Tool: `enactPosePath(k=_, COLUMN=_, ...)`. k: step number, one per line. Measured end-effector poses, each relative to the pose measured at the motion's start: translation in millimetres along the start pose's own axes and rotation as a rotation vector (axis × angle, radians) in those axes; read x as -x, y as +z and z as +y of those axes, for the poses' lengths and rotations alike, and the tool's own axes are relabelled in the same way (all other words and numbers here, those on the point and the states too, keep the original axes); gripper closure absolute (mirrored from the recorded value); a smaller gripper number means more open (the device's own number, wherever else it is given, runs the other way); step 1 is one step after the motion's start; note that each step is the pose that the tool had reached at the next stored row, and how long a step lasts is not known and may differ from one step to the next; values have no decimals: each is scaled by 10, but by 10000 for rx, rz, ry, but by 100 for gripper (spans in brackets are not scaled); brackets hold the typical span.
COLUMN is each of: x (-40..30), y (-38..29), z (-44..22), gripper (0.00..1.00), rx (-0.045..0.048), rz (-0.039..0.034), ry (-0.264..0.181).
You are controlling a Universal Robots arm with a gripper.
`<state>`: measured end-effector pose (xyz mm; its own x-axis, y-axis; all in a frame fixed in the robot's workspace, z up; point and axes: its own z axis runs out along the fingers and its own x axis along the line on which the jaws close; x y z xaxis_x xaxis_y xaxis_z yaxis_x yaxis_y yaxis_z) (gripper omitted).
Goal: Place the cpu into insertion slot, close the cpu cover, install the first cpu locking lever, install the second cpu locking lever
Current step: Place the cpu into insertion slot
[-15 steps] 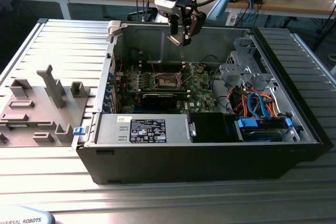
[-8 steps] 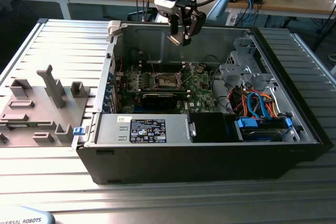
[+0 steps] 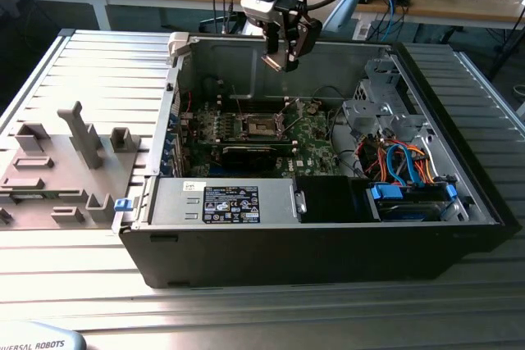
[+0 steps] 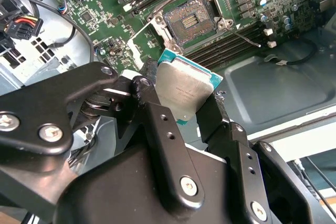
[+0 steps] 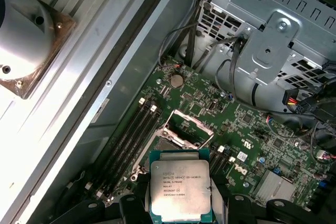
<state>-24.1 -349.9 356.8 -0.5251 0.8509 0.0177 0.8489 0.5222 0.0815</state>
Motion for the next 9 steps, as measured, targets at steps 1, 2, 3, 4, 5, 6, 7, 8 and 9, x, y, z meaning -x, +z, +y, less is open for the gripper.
enactPosePath(k=1, x=0, y=0, z=0, gripper=46, rx=0, rz=-1, ry=9)
enactPosePath(k=2, x=0, y=0, z=0, gripper=46, rx=0, rz=-1, ry=14)
enactPosePath(k=3, x=0, y=0, z=0, gripper=46, rx=0, rz=-1, ry=21)
enactPosePath(k=4, x=0, y=1, z=0, gripper=46, rx=0, rz=-2, ry=29)
enactPosePath(k=5, x=0, y=1, z=0, gripper=46, rx=1, rz=-3, ry=35)
enactPosePath(k=6, x=0, y=1, z=0, gripper=46, rx=1, rz=-3, ry=40)
enactPosePath(k=7, x=0, y=1, z=0, gripper=46, rx=1, rz=-4, ry=47)
enactPosePath(k=8, x=0, y=1, z=0, gripper=46, rx=1, rz=-5, ry=55)
enactPosePath(k=9, x=0, y=1, z=0, gripper=46, rx=1, rz=-5, ry=65)
